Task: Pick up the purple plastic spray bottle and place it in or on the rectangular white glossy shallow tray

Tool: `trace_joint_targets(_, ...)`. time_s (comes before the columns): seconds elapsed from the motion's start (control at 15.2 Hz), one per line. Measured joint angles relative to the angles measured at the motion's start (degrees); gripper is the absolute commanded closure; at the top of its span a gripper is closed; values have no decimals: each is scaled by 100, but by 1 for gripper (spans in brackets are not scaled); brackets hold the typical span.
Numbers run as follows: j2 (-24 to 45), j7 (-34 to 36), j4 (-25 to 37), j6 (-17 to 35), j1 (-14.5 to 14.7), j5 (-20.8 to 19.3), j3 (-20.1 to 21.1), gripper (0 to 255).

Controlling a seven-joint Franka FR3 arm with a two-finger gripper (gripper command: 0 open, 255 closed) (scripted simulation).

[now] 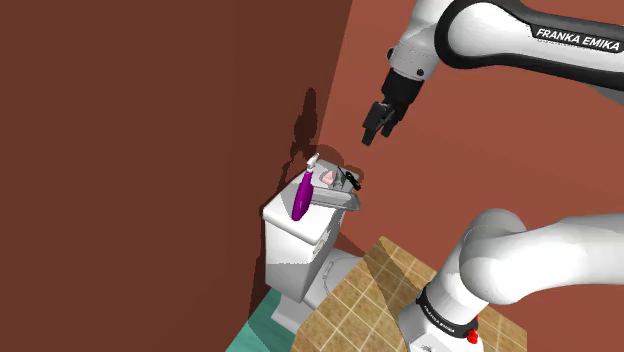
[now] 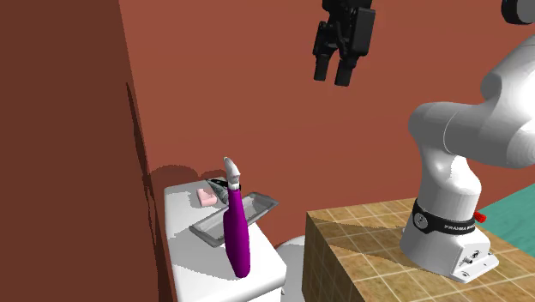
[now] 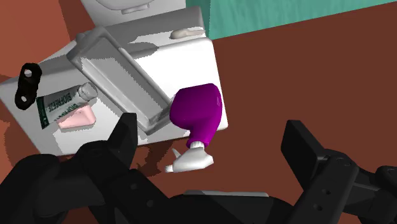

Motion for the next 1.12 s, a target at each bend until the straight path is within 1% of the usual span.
trace_joint_targets(0.07, 0, 0, 0, 0, 0, 0, 0, 0)
trace_joint_targets(0.2, 261, 170, 40, 120, -69, 65, -9, 0)
trace_joint_targets(0.53, 1390, 820, 263, 647, -306, 334, -58, 0)
trace_joint_targets(0.86, 2591, 1415, 636, 1090, -504, 652, -175, 0)
trace_joint_targets(1.12, 3527, 1819, 1036, 1330, -636, 954, -309, 0)
